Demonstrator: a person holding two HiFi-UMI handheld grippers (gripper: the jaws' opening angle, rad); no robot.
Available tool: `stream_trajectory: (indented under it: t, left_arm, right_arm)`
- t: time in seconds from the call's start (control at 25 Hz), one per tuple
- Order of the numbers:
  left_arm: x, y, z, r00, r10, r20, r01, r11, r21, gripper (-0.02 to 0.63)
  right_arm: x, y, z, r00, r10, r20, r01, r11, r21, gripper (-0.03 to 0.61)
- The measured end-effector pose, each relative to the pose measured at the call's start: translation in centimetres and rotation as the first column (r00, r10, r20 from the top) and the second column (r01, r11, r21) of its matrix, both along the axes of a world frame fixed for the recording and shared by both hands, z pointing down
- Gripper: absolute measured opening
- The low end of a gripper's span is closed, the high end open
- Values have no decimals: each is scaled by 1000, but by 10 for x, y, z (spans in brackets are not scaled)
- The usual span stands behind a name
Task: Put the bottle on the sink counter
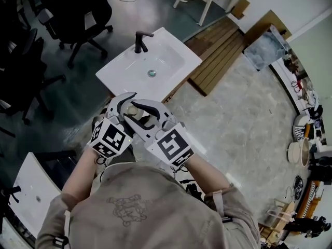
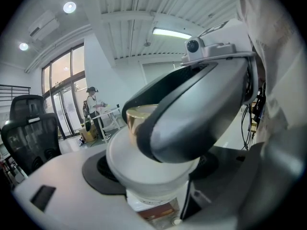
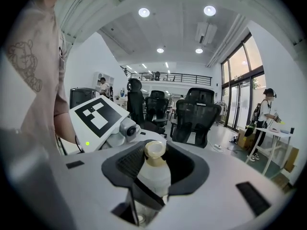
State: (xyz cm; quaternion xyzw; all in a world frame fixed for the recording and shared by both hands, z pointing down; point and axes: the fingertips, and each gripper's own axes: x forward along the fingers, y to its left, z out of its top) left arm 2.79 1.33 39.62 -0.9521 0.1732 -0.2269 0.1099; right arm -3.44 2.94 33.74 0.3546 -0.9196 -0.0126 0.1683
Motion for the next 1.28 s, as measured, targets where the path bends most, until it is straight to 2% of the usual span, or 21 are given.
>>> stream_trajectory:
  t: [0.72,0.92,1.28]
  left_arm:
    - [-22,-178,15,999,48,16,-48,999,-15,334]
    - [-24,-213,24,998,67,-5,-67,998,-8,334]
    - [-13,-250,51,996,82,28,-82,997,-1,333]
  right_arm:
    - [-21,-182,14,998,57,-6,-57,997,-53,143]
    - [-24,-218,25,997,81,-17,-81,995,-52,144]
    - [-11,-256,51,993,116,-18,-117,991,-67,144]
